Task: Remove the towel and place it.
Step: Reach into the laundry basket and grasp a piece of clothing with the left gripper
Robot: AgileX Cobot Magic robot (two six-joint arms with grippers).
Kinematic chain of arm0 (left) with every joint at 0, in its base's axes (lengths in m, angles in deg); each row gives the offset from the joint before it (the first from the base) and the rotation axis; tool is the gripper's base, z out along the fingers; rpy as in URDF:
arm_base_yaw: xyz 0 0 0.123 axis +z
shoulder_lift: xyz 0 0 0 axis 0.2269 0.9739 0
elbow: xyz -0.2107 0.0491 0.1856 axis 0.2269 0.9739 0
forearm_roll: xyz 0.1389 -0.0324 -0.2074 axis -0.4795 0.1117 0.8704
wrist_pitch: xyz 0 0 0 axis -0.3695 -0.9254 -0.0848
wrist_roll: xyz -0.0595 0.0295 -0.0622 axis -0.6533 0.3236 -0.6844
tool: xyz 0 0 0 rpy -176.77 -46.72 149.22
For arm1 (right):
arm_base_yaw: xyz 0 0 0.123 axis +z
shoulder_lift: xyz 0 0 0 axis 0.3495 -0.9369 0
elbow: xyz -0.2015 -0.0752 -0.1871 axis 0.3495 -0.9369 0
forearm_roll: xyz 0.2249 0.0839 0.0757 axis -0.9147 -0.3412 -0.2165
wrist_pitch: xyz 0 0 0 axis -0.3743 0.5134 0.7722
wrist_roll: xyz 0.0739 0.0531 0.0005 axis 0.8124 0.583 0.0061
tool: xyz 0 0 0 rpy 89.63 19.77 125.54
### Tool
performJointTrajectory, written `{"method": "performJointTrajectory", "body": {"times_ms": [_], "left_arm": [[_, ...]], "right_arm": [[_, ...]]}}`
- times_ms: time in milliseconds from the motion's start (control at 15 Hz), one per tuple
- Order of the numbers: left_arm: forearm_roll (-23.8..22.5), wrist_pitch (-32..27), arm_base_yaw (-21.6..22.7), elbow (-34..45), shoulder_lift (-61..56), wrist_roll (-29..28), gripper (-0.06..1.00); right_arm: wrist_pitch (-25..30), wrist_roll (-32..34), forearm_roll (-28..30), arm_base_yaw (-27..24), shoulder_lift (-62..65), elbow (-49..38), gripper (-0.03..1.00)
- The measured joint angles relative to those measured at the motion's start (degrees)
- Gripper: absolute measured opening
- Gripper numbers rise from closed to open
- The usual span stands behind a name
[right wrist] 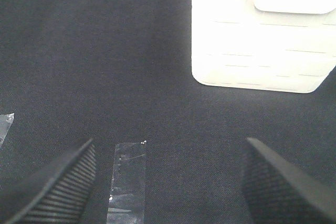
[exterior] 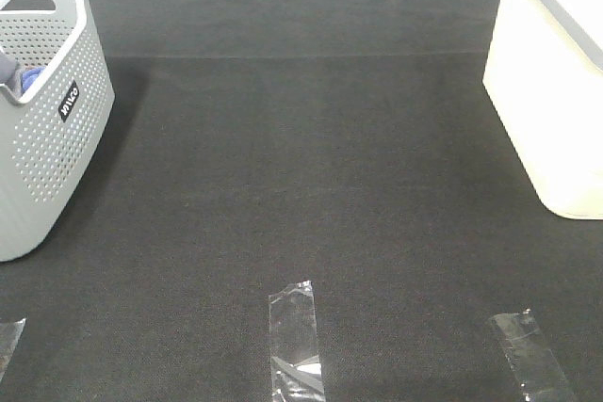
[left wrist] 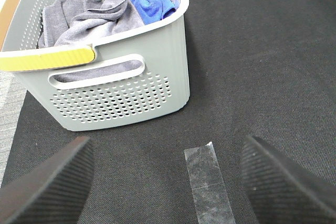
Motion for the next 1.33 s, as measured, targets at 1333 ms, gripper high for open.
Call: {"method": "performJointTrajectory", "body": {"times_ms": [1333], "left_arm": [[0.00,0.00,0.00,0.00,0.00,0.00,0.74]], "right_arm": [[0.00,0.00,0.00,0.00,0.00,0.00,0.72]]}}
